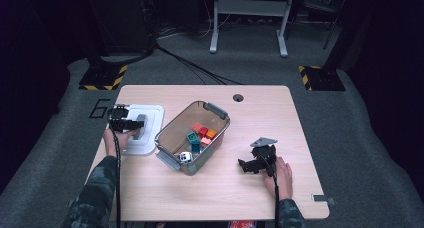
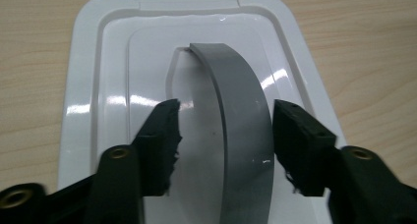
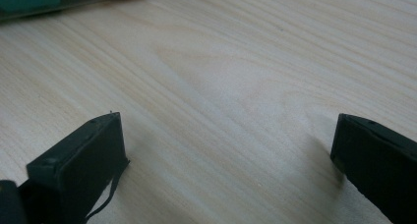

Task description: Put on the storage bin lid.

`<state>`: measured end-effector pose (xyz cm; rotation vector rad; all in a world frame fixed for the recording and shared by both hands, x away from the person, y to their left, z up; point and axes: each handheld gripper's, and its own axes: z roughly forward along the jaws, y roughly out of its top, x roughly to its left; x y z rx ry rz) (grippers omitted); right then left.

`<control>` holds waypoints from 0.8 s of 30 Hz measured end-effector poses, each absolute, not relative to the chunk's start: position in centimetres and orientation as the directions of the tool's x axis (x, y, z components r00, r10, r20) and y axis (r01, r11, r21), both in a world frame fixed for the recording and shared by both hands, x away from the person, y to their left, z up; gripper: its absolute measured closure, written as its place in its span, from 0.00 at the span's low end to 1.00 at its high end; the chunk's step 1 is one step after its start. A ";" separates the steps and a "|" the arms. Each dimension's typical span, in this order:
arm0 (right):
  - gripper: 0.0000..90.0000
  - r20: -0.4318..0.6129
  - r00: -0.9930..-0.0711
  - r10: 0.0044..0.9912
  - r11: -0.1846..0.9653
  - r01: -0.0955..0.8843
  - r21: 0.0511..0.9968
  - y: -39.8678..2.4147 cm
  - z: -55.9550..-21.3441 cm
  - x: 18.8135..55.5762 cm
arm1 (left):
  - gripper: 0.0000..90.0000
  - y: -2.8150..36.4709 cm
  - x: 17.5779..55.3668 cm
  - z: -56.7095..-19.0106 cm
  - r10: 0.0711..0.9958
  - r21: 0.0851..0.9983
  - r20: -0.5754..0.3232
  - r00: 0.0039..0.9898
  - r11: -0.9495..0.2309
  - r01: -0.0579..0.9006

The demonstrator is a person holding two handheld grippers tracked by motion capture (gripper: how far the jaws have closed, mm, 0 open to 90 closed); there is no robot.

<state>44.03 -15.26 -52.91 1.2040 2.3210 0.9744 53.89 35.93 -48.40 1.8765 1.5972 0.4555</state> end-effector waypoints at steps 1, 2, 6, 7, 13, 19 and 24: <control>0.00 0.007 -0.580 0.815 0.403 0.575 0.712 -15.3 -52.9 44.0 | 0.56 35.9 53.8 -48.4 0.966 0.657 -0.146 0.213 -0.066 0.751; 0.00 0.007 -0.579 0.815 0.403 0.577 0.710 -15.3 -52.9 44.0 | 0.67 35.8 53.8 -48.3 0.965 0.664 -0.145 0.220 -0.070 0.745; 0.00 0.008 -0.576 0.817 0.400 0.577 0.712 -15.2 -52.9 44.0 | 0.75 35.7 53.7 -48.1 0.966 0.663 -0.124 0.229 -0.091 0.743; 0.00 0.007 -0.579 0.816 0.403 0.576 0.711 -15.3 -52.9 44.0 | 0.75 35.8 53.6 -48.0 0.966 0.668 -0.127 0.226 -0.085 0.740; 0.00 -0.001 -0.587 0.809 0.415 0.571 0.708 -15.4 -52.9 44.1 | 0.76 36.2 53.0 -46.9 0.961 0.693 -0.116 0.253 -0.104 0.713; 0.00 0.000 -0.587 0.809 0.415 0.571 0.708 -15.4 -52.9 44.1 | 0.76 36.7 52.4 -45.4 0.957 0.714 -0.095 0.274 -0.126 0.688; 0.00 0.001 -0.586 0.810 0.414 0.574 0.707 -15.4 -52.9 44.0 | 0.76 37.2 52.3 -43.3 0.954 0.740 -0.095 0.285 -0.124 0.661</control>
